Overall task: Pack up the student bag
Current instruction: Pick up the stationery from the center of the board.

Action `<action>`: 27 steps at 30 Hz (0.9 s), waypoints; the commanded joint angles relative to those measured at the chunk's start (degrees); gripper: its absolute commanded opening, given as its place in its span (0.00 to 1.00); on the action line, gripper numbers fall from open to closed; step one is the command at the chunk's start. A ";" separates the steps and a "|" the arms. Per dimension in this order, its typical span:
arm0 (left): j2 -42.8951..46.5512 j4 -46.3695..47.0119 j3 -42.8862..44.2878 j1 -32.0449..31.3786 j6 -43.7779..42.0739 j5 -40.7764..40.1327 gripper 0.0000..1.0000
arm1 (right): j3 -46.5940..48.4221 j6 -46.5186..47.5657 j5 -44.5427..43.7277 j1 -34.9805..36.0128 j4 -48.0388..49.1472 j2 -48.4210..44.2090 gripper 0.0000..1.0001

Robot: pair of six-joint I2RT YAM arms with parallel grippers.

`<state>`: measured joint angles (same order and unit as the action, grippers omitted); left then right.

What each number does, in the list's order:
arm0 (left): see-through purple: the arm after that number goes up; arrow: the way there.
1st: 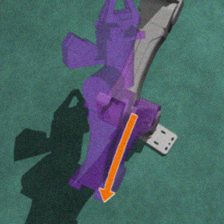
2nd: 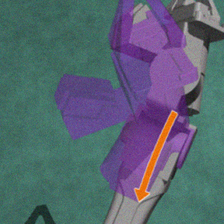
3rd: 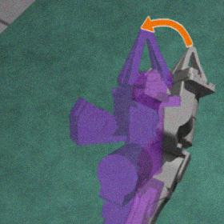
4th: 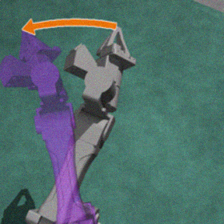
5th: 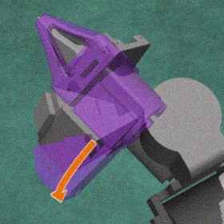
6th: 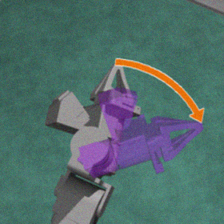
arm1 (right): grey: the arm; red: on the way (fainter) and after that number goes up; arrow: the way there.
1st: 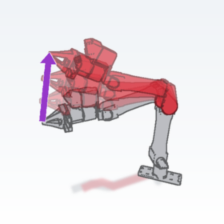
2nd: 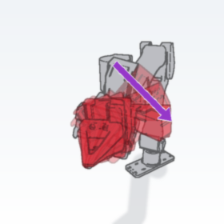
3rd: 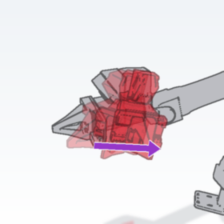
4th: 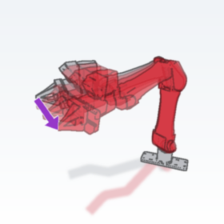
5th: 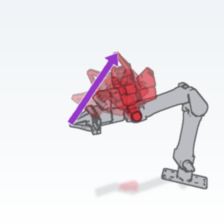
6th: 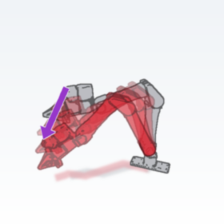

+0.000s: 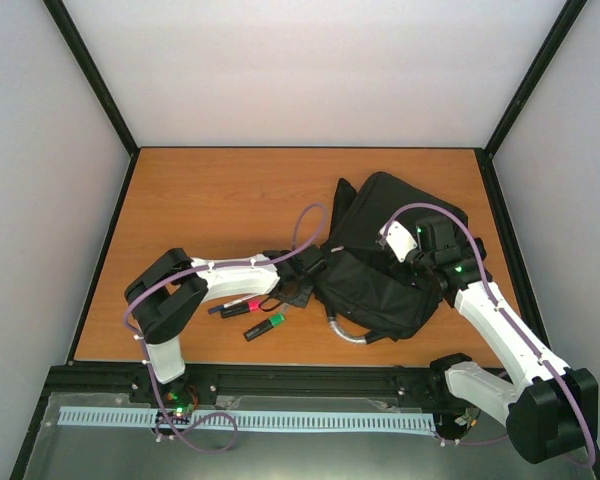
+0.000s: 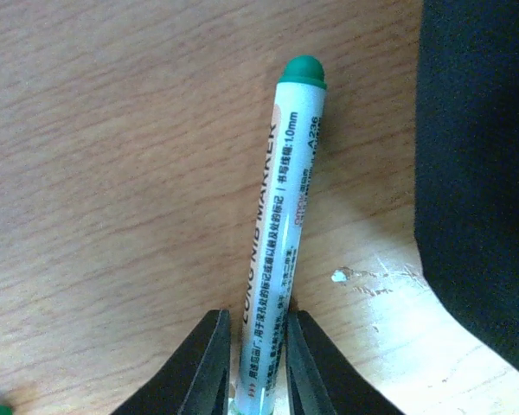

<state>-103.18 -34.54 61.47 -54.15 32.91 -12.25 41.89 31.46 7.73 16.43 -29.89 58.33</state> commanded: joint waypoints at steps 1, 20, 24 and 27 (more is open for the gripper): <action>-0.88 -3.17 -0.22 -0.43 2.10 0.17 0.19 | 0.14 -0.44 -0.69 -0.07 2.63 -0.45 0.03; 15.43 -10.09 5.80 -0.43 5.44 -1.70 0.01 | 0.18 -0.35 -0.53 -0.01 2.49 -0.49 0.03; 18.56 -4.59 6.83 -1.41 -0.52 6.47 0.01 | 0.14 -0.54 -0.65 -0.03 2.76 -1.32 0.03; 18.52 -1.55 8.67 -2.70 -3.35 12.01 0.01 | 0.04 -0.79 -0.52 -0.03 2.87 -1.56 0.03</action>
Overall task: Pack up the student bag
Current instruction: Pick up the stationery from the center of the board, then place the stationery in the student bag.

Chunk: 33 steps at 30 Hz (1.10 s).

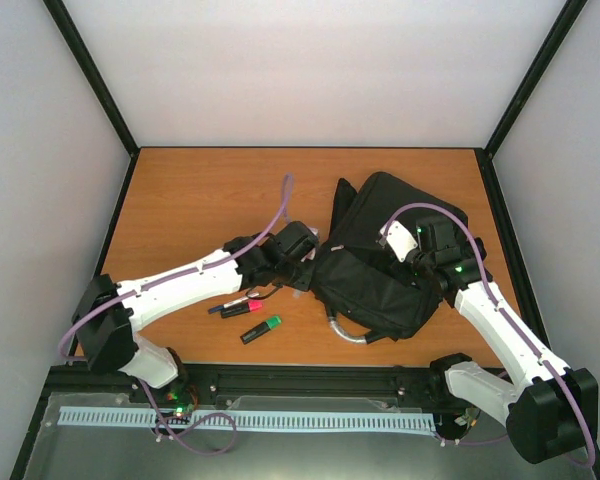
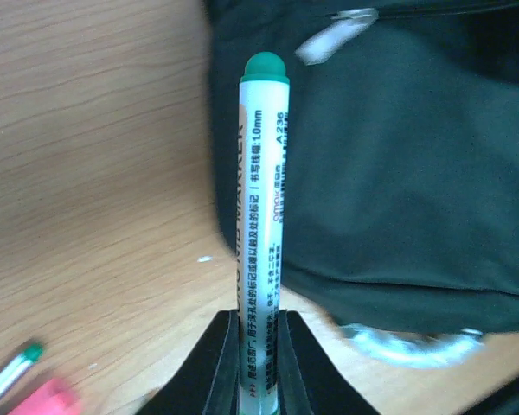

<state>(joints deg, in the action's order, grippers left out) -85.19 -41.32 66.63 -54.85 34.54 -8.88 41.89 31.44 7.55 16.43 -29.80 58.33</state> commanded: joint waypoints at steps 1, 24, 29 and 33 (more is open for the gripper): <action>-0.09 6.10 4.02 -2.16 -5.36 10.91 0.01 | 0.04 -0.79 -0.27 -0.02 2.74 -1.60 0.03; -25.85 14.10 24.77 -7.64 -2.54 11.07 0.01 | 0.03 -0.93 0.50 -0.11 2.54 -1.62 0.03; -27.29 14.24 27.23 -7.64 -2.32 11.24 0.29 | 0.04 -0.95 0.46 -0.15 2.42 -1.24 0.03; -22.38 15.08 22.38 -7.66 -1.17 9.01 0.43 | 0.06 -0.99 0.28 -0.17 2.49 -1.07 0.03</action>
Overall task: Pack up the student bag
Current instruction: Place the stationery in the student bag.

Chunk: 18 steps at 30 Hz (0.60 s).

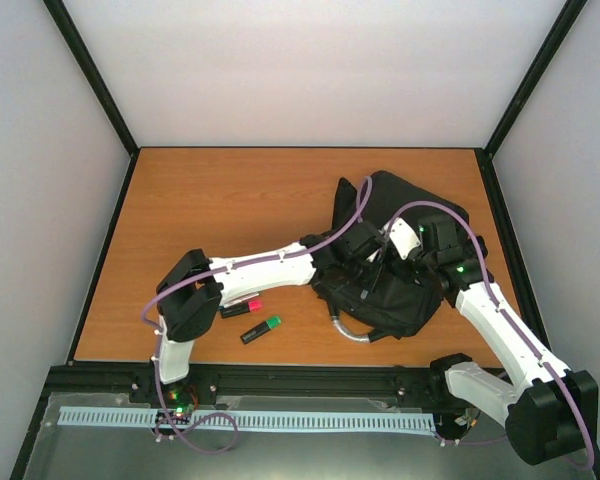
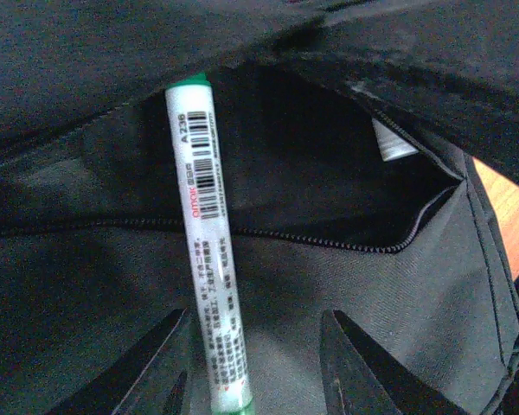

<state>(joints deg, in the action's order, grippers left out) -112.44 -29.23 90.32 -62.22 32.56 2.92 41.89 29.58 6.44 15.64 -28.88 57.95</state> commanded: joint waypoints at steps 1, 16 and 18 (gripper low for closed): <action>6.92 3.65 -3.45 -0.35 1.29 -3.06 0.45 | 0.04 0.91 1.31 0.59 1.56 -0.67 0.03; 25.74 18.68 -32.19 -3.19 14.70 -2.72 0.55 | 0.16 0.98 1.29 0.62 1.44 0.22 0.03; 23.65 18.37 -30.11 -5.23 14.65 -5.07 0.56 | 0.12 1.00 1.17 0.54 1.43 0.24 0.03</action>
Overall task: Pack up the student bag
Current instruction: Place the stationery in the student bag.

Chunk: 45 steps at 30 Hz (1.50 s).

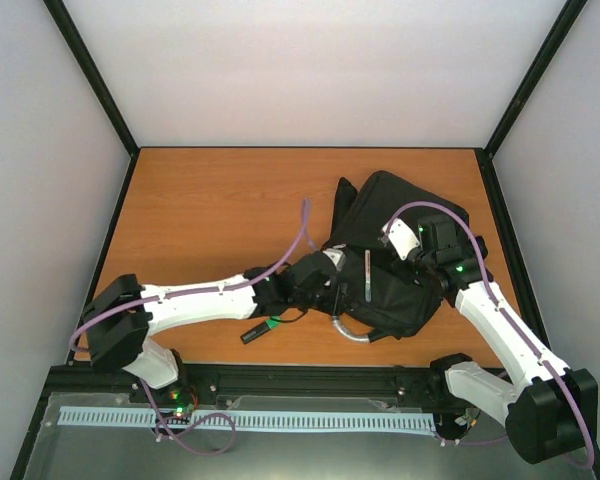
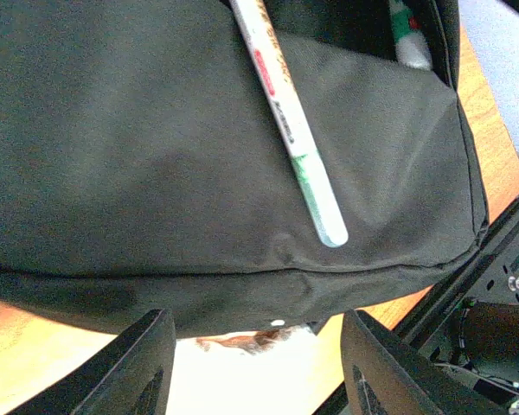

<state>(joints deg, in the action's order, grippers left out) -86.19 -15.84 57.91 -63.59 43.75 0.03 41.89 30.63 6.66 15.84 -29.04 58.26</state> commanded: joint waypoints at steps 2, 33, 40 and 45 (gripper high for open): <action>-4.99 4.08 4.75 -5.25 3.53 -4.80 0.56 | 0.16 -0.06 0.84 0.41 1.57 -0.05 0.03; -23.09 -9.06 22.83 -6.49 4.32 -20.78 0.01 | 0.20 -0.04 1.42 0.40 1.46 -0.24 0.03; -22.68 -7.12 26.45 -4.79 -2.92 -20.38 0.01 | 0.13 -0.05 1.74 0.42 1.58 -0.86 0.03; -23.87 -0.26 27.75 -3.65 -9.83 -15.76 0.01 | 0.13 -0.13 1.79 0.42 1.65 -0.84 0.03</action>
<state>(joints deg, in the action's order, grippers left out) -109.38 -23.35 82.13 -68.34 41.63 -17.87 41.89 30.68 6.90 15.84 -28.93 58.52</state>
